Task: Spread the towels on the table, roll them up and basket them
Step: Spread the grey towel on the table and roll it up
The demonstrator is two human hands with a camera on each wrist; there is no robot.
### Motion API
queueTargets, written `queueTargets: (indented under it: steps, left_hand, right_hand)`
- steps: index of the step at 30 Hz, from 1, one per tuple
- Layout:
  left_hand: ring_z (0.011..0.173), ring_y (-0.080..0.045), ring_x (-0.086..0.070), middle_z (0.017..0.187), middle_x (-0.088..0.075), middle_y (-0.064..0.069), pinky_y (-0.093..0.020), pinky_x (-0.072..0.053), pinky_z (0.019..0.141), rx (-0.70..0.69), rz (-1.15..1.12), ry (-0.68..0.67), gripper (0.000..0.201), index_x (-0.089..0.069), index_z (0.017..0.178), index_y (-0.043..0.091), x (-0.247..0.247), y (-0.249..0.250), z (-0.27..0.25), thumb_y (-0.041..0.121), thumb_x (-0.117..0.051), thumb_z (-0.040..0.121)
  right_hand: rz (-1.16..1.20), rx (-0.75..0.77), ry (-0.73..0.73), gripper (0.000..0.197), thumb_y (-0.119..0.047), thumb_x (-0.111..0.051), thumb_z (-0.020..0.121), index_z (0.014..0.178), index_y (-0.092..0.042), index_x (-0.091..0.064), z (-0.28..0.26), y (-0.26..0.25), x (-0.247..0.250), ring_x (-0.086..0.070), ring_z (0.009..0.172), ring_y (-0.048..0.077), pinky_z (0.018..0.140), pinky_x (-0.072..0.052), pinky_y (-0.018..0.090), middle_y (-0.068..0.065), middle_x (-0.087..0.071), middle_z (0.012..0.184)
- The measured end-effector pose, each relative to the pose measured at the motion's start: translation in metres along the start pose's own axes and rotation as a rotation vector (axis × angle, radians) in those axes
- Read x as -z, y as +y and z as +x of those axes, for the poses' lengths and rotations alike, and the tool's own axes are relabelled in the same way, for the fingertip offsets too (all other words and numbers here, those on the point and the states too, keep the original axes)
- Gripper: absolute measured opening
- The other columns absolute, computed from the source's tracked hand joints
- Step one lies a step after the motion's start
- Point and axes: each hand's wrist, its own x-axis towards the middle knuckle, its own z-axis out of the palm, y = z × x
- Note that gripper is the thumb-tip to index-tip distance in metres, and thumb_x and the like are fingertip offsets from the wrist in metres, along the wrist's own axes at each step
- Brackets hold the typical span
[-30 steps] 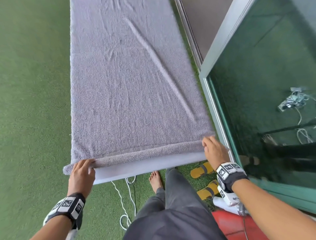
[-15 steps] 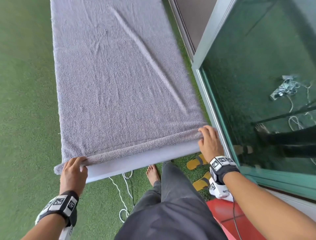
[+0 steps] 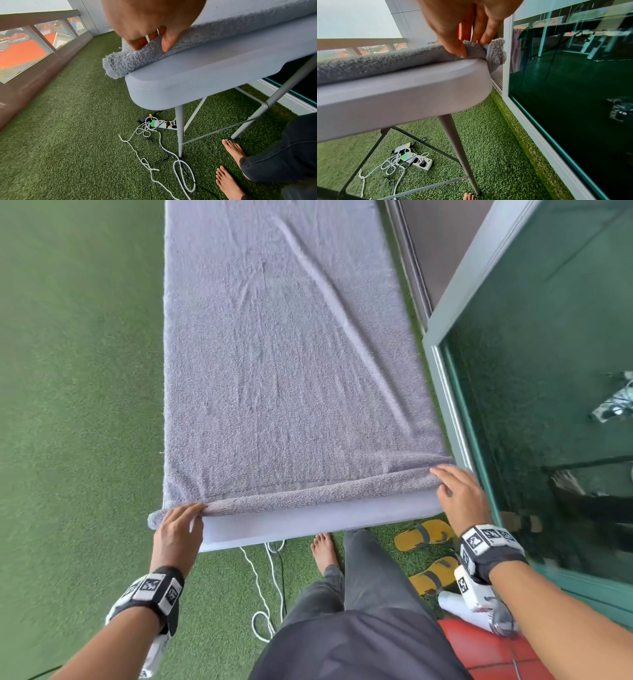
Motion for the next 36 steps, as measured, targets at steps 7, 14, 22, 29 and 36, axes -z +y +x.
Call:
queueTargets:
  steps: [7,14,22,29,36]
  left_hand:
    - [0.062,-0.018,-0.047,0.067,-0.060,-0.002,-0.029,-0.033,0.059,-0.016,0.118,-0.123,0.019,-0.061,0.073,0.010,-0.001,-0.004,0.021,-0.008,-0.067,0.077]
    - [0.082,-0.022,-0.041,0.091,-0.052,-0.008,-0.043,-0.033,0.081,0.127,0.176,-0.034,0.029,-0.053,0.097,0.015,-0.004,0.003,0.031,0.002,-0.067,0.074]
    - [0.091,-0.024,-0.045,0.102,-0.057,-0.010,-0.043,-0.048,0.082,-0.005,0.101,-0.083,0.055,-0.059,0.108,0.004,-0.018,-0.008,0.015,-0.019,-0.066,0.058]
    - [0.074,-0.028,-0.057,0.082,-0.066,-0.007,-0.040,-0.050,0.066,-0.051,0.133,-0.104,0.022,-0.067,0.094,0.005,-0.009,-0.008,0.034,-0.006,-0.061,0.076]
    - [0.061,-0.014,-0.050,0.074,-0.067,0.002,-0.030,-0.032,0.063,0.015,0.195,-0.183,0.009,-0.057,0.082,0.019,-0.005,-0.004,0.035,0.012,-0.054,0.084]
  right_hand:
    - [-0.138,-0.010,-0.057,0.017,-0.004,-0.058,0.081,0.086,-0.006,-0.074,0.019,0.000,0.006,-0.057,0.084,0.027,0.080,-0.043,0.041,0.008,-0.071,0.087]
    - [-0.327,-0.018,-0.050,0.025,-0.002,-0.066,0.074,0.091,-0.018,-0.062,0.029,-0.016,0.010,-0.051,0.084,0.026,0.078,-0.033,0.040,0.004,-0.058,0.093]
    - [-0.203,0.138,-0.140,0.042,0.000,-0.073,0.062,0.100,-0.016,-0.063,0.019,-0.015,-0.006,-0.056,0.095,0.023,0.088,-0.049,0.043,0.000,-0.061,0.102]
    - [-0.081,0.041,-0.097,0.039,0.012,-0.071,0.066,0.100,-0.008,-0.073,0.036,-0.006,-0.019,-0.064,0.094,0.026,0.091,-0.046,0.037,0.007,-0.070,0.102]
    - [-0.344,0.037,-0.260,0.023,-0.030,-0.047,0.083,0.066,-0.031,-0.062,0.052,-0.027,0.007,-0.050,0.068,0.013,0.075,-0.023,0.033,-0.015,-0.055,0.059]
